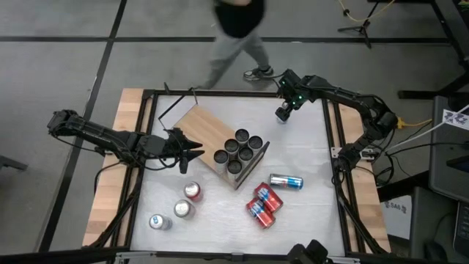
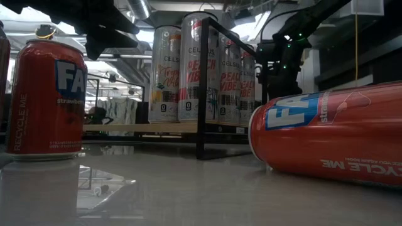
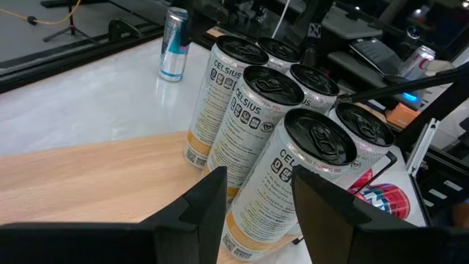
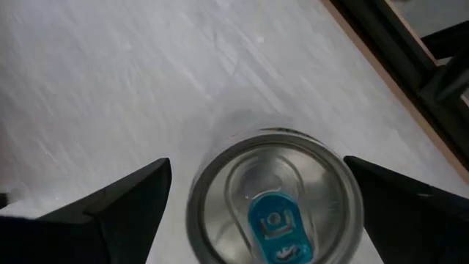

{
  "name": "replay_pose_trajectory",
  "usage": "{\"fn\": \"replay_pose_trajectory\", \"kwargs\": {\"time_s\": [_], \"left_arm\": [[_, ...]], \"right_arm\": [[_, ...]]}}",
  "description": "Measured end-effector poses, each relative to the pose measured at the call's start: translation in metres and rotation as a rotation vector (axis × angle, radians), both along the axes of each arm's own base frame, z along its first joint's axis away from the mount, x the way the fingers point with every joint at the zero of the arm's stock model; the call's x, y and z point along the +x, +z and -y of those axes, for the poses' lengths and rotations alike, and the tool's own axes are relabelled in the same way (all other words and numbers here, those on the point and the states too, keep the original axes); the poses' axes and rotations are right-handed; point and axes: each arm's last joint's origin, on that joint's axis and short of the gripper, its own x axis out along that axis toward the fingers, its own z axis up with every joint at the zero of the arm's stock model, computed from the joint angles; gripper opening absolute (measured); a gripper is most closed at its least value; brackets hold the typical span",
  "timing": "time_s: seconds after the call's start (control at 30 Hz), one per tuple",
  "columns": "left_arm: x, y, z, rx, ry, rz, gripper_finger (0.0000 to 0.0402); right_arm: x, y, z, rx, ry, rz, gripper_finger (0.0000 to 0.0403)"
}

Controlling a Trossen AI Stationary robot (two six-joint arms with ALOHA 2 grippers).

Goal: Place canned beverage on shelf
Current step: Put the top right blue soda can on the shelf

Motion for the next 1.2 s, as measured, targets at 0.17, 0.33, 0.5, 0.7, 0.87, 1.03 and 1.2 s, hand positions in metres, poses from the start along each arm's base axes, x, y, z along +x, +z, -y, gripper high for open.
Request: {"fn": "replay_pose_trajectory", "kwargs": {"time_s": [0.17,0.33,0.5,0.7,0.87,1.03,1.2], "left_arm": [[0.000,0.000,0.000,0.000,0.000,0.000,0.0149],[0.000,0.000,0.000,0.000,0.000,0.000,0.0149],[0.000,0.000,0.000,0.000,0.000,0.000,0.0149],[0.000,0.000,-0.001,0.013,0.037,0.003,0.0149],[0.000,0.000,-0.002,0.023,0.066,0.005,0.0149],[0.000,0.000,-0.002,0.023,0.066,0.005,0.0149],[0.000,0.000,-0.002,0.023,0.066,0.005,0.0149]], "right_arm": [[0.000,0.000,0.000,0.000,-0.001,-0.001,0.0395],[0.000,0.000,0.000,0.007,0.002,0.005,0.0363],[0.000,0.000,0.000,0.006,0.001,0.006,0.0300],[0.000,0.001,0.000,0.004,0.002,0.010,0.0219],[0.002,0.012,0.001,0.008,0.002,0.006,0.0217],[0.008,0.048,0.006,-0.023,0.004,0.068,0.0217],[0.015,0.095,0.008,-0.059,-0.016,0.204,0.0227]]}}
